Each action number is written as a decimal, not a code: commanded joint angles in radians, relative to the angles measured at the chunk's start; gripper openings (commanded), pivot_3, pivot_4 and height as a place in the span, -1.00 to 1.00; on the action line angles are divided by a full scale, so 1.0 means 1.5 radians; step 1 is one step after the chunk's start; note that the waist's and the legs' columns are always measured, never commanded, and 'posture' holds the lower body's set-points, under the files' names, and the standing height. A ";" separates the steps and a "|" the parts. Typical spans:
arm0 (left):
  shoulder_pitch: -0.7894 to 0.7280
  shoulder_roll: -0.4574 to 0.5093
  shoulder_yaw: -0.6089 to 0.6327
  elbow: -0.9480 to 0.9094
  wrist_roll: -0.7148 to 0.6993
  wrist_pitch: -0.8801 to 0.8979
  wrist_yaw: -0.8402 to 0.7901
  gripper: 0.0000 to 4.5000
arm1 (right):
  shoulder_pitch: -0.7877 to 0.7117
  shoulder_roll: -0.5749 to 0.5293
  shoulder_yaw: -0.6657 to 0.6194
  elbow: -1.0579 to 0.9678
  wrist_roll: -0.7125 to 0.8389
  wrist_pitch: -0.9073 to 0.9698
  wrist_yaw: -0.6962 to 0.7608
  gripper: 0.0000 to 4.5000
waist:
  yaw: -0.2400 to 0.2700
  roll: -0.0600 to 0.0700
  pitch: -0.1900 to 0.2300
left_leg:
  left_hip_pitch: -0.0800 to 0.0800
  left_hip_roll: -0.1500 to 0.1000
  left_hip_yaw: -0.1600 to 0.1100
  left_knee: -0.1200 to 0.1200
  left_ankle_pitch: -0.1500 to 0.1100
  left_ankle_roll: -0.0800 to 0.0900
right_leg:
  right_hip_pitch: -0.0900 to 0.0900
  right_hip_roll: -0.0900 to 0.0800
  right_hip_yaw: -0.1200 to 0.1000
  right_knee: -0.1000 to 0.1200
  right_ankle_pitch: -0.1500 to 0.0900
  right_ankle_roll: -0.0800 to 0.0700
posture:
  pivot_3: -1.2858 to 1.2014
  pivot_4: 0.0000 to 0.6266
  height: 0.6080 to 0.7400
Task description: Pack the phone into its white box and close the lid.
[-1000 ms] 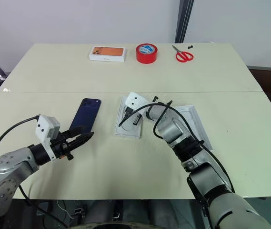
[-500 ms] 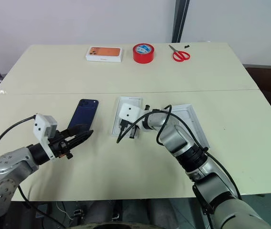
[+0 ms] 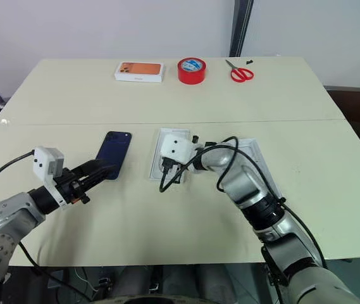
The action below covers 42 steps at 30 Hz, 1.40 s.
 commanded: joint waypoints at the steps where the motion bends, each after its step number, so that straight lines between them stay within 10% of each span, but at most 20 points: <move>1: -0.023 -0.002 0.008 0.006 -0.014 0.029 0.045 -0.12 | 0.032 -0.051 -0.027 -0.039 0.025 -0.031 0.034 -0.99 | 0.002 0.000 0.000 | 0.000 0.000 0.000 0.000 0.000 0.000 | 0.000 0.000 0.000 0.000 0.000 0.000 | 0.03 -0.52 0.89; 15: -0.075 -0.010 0.017 0.091 0.039 0.036 0.136 -0.12 | 0.049 -0.078 -0.041 -0.028 0.025 -0.045 0.014 -0.99 | 0.001 0.000 0.000 | 0.000 0.000 0.000 0.000 0.000 0.000 | 0.000 0.000 0.000 0.000 0.000 0.000 | 0.03 -0.52 0.89; 22: -0.170 -0.042 0.065 0.191 0.019 0.141 0.259 0.97 | 0.016 -0.031 -0.018 -0.008 0.016 -0.045 -0.004 -1.00 | 0.000 0.000 0.000 | 0.000 0.000 0.000 0.000 0.000 0.000 | 0.000 0.000 0.000 0.000 0.000 0.000 | 0.03 -0.52 0.89; 42: -0.388 -0.094 0.006 0.407 -0.016 0.394 0.235 0.97 | -0.083 0.125 0.087 0.100 -0.084 0.017 -0.103 -1.00 | 0.004 0.000 -0.001 | 0.000 -0.001 0.000 0.001 0.000 -0.001 | -0.001 0.000 0.000 0.001 0.000 0.000 | 0.03 -0.52 0.89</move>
